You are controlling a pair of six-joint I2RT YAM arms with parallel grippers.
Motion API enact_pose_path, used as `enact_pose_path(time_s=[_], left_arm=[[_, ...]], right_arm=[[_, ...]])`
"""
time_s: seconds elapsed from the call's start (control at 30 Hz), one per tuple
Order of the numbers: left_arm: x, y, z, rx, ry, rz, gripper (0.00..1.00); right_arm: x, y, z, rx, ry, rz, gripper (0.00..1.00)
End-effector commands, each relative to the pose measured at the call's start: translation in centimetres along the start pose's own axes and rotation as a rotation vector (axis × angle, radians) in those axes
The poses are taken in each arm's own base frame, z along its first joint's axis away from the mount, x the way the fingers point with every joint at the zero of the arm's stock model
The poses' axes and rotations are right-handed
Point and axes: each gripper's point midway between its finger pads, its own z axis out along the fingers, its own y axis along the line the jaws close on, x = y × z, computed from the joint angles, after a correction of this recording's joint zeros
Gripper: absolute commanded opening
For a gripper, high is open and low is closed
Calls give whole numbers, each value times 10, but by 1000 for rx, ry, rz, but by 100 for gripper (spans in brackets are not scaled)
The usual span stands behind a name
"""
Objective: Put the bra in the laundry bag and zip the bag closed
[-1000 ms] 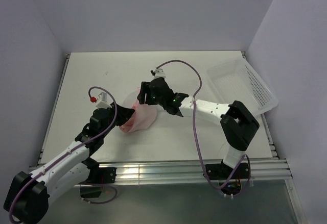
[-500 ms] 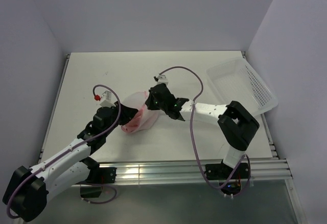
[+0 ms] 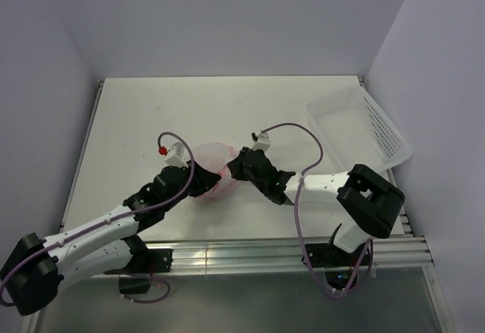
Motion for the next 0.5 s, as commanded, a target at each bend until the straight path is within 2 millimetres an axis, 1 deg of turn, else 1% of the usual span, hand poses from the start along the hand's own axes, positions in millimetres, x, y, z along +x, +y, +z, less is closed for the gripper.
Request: enact_pose_path(time_s=[0.0,0.03,0.1,0.17,0.2,0.23,0.33,0.47], left_arm=[[1,-31,8,60,-12,-41,35],[-3,-33,10,46,-42,-42,33],[1,-32,15,32,-51,-43,33],[0,-32,19,35,-67,-51,33],[2,-30,22,24,-63,-50,33],[2,-32,24,27,-68,-59,33],[4,-25,28,-2,-79,-62,33],[-2,-17,30,-31,-128,-65,33]], right_arm=[[-29,23,-7,-61,-129,70,0],[-29,22,-7,-58,-129,68,0],[-29,22,-9,-67,-131,68,0],[-28,24,-10,-75,-126,68,0],[-28,24,-10,-75,-126,66,0],[-27,24,-11,-76,-125,66,0],[-27,25,-12,-82,-122,65,0],[-28,26,-14,-94,-126,66,0]])
